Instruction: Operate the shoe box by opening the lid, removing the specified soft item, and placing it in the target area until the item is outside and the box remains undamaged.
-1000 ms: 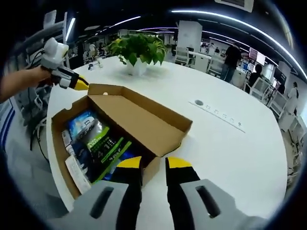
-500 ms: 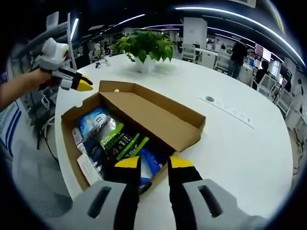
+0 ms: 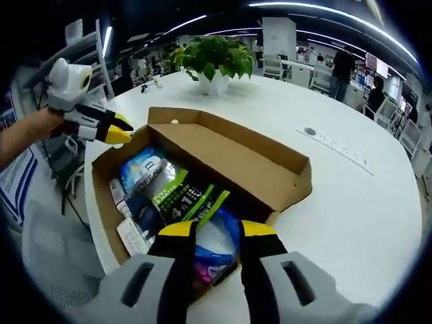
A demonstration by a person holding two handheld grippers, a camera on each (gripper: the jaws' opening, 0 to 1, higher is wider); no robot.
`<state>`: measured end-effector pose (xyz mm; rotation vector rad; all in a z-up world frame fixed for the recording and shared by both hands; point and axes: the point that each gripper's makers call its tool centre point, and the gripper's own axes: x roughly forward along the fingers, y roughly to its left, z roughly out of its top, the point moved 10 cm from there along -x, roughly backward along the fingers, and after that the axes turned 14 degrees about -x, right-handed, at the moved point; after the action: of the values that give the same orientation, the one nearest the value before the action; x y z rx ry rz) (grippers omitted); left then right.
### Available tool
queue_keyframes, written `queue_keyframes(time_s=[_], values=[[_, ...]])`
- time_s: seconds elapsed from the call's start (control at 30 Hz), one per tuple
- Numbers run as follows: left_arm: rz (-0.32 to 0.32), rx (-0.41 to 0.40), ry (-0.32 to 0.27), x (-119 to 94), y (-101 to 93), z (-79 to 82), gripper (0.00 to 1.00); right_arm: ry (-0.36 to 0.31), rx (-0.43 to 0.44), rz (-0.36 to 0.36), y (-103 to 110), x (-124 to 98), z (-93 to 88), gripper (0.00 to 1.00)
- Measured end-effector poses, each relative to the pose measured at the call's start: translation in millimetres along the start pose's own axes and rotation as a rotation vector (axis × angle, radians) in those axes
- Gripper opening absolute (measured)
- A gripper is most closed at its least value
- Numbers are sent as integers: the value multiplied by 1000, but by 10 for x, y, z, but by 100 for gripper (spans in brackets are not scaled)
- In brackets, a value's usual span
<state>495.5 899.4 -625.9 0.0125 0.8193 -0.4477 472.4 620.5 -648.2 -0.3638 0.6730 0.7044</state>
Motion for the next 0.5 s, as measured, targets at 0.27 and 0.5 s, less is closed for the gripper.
queue_keyframes(time_s=[0.27, 0.5], values=[[-33, 7, 51, 74, -103, -124, 22, 14, -3, 34, 65, 73, 10, 22], [-69, 7, 98, 143, -184, -208, 23, 47, 13, 50, 107, 151, 15, 20]])
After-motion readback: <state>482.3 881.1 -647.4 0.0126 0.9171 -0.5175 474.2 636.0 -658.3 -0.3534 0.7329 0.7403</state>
